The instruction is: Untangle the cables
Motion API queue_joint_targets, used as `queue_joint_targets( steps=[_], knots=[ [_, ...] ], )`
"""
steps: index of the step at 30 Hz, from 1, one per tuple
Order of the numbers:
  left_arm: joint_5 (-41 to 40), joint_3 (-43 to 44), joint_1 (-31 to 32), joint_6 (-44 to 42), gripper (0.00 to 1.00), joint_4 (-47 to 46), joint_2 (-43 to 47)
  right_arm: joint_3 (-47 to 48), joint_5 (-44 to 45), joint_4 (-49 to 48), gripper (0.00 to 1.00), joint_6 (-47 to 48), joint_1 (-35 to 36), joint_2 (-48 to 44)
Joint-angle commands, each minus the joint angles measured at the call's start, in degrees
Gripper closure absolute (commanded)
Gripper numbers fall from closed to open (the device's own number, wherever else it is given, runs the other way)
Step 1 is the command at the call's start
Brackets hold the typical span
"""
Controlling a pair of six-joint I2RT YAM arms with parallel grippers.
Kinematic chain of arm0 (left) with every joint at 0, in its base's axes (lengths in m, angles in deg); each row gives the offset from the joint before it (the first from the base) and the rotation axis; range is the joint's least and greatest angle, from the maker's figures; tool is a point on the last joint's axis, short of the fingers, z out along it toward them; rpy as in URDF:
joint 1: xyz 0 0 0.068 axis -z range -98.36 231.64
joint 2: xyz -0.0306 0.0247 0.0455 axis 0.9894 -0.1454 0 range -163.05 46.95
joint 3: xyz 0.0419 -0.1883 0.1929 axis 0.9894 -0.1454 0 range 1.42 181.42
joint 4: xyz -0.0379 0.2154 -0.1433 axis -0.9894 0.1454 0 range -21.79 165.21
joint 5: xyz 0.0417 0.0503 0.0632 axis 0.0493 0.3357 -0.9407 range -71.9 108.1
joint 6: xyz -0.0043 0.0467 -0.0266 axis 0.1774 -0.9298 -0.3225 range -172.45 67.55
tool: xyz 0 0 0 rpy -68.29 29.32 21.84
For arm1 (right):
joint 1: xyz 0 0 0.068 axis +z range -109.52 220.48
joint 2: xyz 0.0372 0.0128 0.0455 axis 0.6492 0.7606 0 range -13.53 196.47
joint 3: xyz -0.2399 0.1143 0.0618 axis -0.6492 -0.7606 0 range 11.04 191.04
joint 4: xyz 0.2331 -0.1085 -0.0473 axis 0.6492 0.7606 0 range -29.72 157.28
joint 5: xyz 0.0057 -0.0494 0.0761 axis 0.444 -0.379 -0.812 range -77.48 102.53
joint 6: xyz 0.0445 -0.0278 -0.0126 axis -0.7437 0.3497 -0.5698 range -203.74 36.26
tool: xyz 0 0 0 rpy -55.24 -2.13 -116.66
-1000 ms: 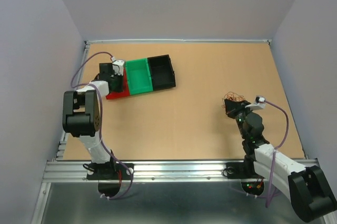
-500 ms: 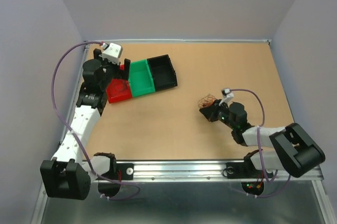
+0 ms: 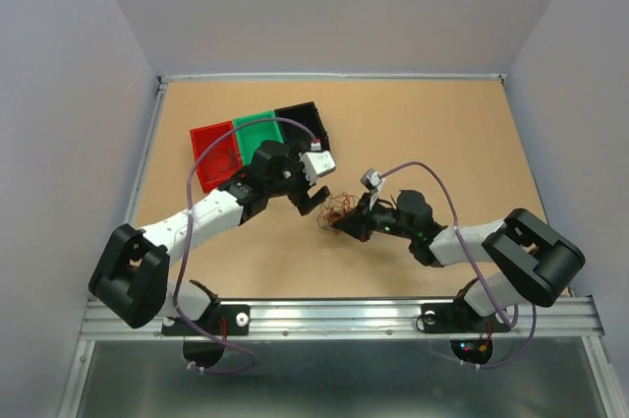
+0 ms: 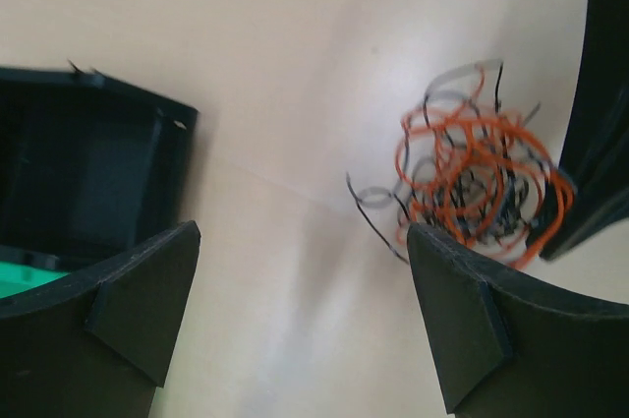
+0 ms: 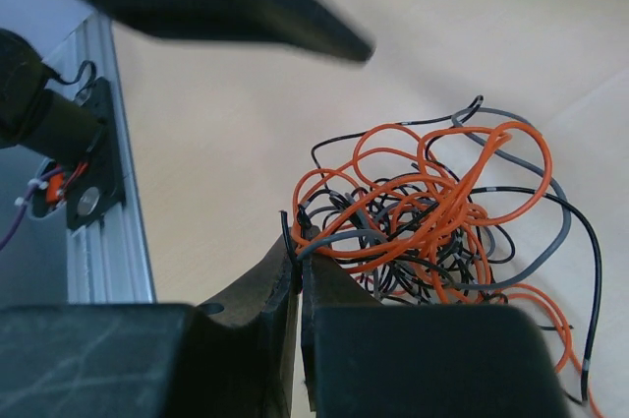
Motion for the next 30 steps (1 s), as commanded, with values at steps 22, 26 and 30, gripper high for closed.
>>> queue_joint_targets(
  steps=[22, 26, 30],
  knots=[
    [9.8, 1.34, 1.65, -9.25, 0.09, 5.34, -10.05, 1.43, 1.26, -6.25, 1.0, 2.36, 0.84, -1.1],
    [9.71, 1.43, 1.65, -9.34, 0.1, 6.04, -10.24, 0.47, 2.23, -6.34, 0.99, 2.54, 0.84, -2.25],
    [9.44, 3.36, 1.74, -8.46, 0.68, 6.39, -13.21, 0.29, 2.14, -6.43, 0.99, 2.63, 0.84, -2.51]
  ],
)
